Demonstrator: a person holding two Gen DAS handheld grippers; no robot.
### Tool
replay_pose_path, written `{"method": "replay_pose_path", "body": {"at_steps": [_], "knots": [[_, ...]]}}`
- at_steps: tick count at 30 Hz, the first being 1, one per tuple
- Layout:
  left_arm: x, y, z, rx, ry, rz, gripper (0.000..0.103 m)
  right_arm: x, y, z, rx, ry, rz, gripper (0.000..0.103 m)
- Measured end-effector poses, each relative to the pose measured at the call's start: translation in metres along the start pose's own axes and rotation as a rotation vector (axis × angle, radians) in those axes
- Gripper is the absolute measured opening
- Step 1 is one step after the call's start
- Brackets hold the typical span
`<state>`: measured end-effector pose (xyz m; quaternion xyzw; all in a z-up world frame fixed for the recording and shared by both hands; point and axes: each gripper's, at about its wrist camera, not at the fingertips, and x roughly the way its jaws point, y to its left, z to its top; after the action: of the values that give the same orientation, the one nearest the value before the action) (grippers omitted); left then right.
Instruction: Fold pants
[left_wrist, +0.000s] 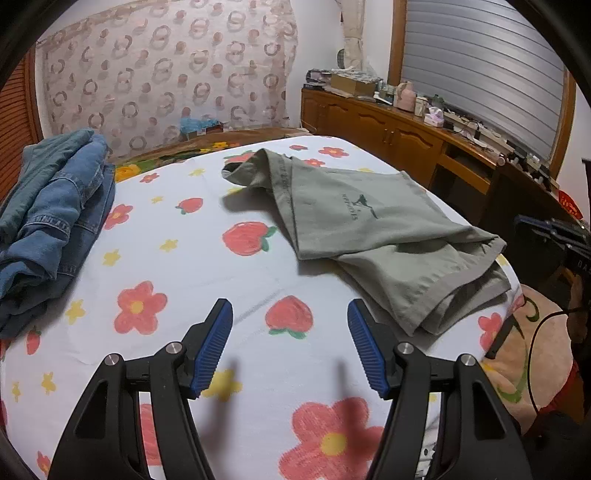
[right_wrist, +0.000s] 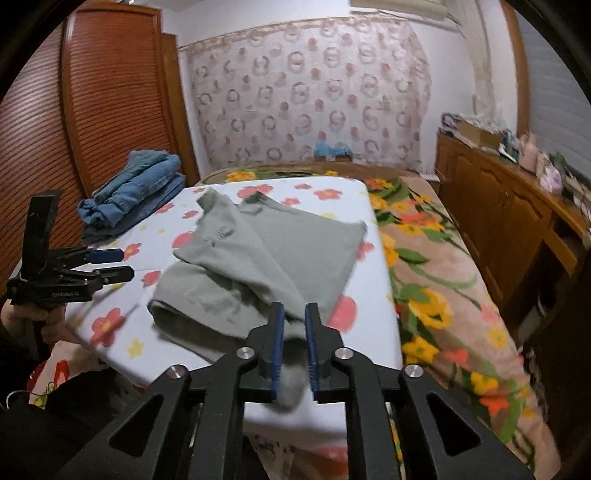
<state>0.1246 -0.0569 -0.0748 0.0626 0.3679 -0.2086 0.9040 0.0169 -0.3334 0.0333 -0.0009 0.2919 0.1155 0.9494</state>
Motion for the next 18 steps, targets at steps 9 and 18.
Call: {"method": "replay_pose_path", "body": {"at_steps": [9,18], "knots": [[-0.001,0.020,0.000,-0.024,-0.011,0.036,0.066,0.058,0.044,0.030,-0.112,0.024,0.099,0.018],[-0.006,0.042,-0.006,-0.063,-0.019,0.063,0.066,0.107,0.066,0.049,-0.189,0.082,0.140,0.047]]}}
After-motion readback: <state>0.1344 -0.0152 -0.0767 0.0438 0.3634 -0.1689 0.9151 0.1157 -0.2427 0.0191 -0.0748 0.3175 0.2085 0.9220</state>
